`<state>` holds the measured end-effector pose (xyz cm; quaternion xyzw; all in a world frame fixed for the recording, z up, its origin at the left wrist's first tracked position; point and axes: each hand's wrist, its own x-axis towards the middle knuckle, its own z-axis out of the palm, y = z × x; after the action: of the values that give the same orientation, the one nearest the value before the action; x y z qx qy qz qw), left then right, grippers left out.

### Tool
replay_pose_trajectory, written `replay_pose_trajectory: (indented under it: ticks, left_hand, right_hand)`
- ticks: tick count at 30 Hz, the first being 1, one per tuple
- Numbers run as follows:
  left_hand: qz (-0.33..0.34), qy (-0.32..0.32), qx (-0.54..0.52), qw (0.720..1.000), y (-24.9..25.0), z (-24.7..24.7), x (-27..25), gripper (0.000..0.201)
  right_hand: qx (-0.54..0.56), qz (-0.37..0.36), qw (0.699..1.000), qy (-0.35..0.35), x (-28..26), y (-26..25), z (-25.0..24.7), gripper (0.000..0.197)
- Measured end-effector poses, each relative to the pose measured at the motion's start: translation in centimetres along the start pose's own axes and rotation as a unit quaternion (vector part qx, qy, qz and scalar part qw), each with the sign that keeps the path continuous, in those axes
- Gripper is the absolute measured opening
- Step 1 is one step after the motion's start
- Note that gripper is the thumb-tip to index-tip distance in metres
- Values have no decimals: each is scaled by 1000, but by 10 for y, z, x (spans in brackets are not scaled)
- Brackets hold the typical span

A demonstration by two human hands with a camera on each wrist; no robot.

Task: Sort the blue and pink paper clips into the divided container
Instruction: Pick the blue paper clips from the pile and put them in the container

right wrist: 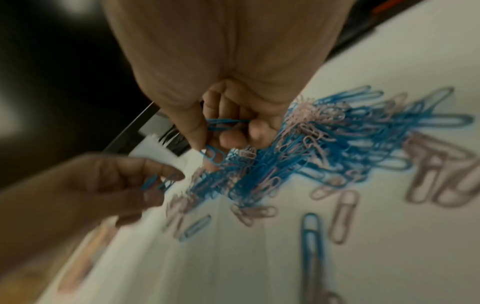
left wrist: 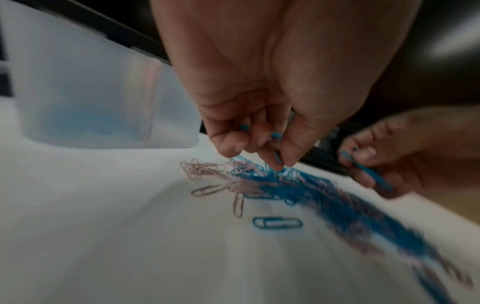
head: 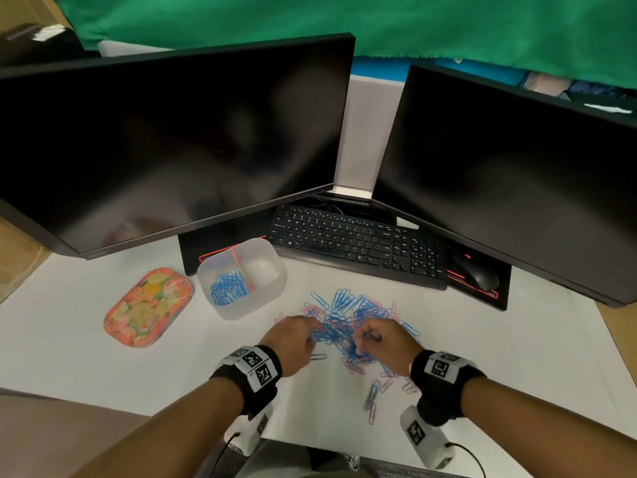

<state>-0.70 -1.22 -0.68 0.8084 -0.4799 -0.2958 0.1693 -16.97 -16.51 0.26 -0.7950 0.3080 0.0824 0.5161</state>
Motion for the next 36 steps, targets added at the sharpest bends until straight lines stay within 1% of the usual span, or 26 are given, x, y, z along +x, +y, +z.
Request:
replay_pose_trajectory:
  ticks: [2,5,8,10,12,15,17,19,21,24,27,30,33,36]
  left_hand:
    - [-29,11,-61,998,-3,-7,-1,28]
    - [-84,20,-161,983,-9,-23,-3,23]
    - [-128,26,-292,947,-11,-47,-9,19]
    - [-144,56,-341,927,-15,-66,-12,20]
    - [-159,98,-365,912,-22,-86,-13,22]
    - [-193,159,-356,900,-35,-111,-11,20]
    - [-224,181,-320,903,-49,-121,-8,19]
    - [-255,182,-273,910,-61,-128,-8,18]
    - [-274,172,-242,914,-67,-131,-7,14]
    - [-292,172,-182,923,-68,-132,-10,22]
    - [-289,184,-161,926,-74,-130,-13,25]
    - [-281,196,-179,922,-79,-132,-20,16]
    - [-262,220,-187,921,-81,-132,-27,22]
    - [-238,210,-186,930,-76,-130,-35,20]
  right_hand:
    - [77,34,996,-16,6,-5,-2,9]
    - [140,67,987,-31,13,-14,-1,9]
    - [189,75,978,-51,21,-31,3,10]
    - [221,81,969,-71,26,-47,8,8]
    - [235,80,965,-86,34,-68,14,7]
    - [247,77,961,-100,48,-104,24,8]
    - [249,74,961,-98,60,-128,31,8]
    - [231,66,966,-97,72,-151,38,6]
    - [213,63,970,-96,85,-170,44,8]
    - [195,63,975,-90,103,-191,52,10]
    - [181,64,978,-86,118,-201,60,16]
    - [167,67,981,-79,128,-207,70,22]
    - [147,66,984,-81,131,-213,76,22]
    - [122,66,987,-85,133,-213,77,34]
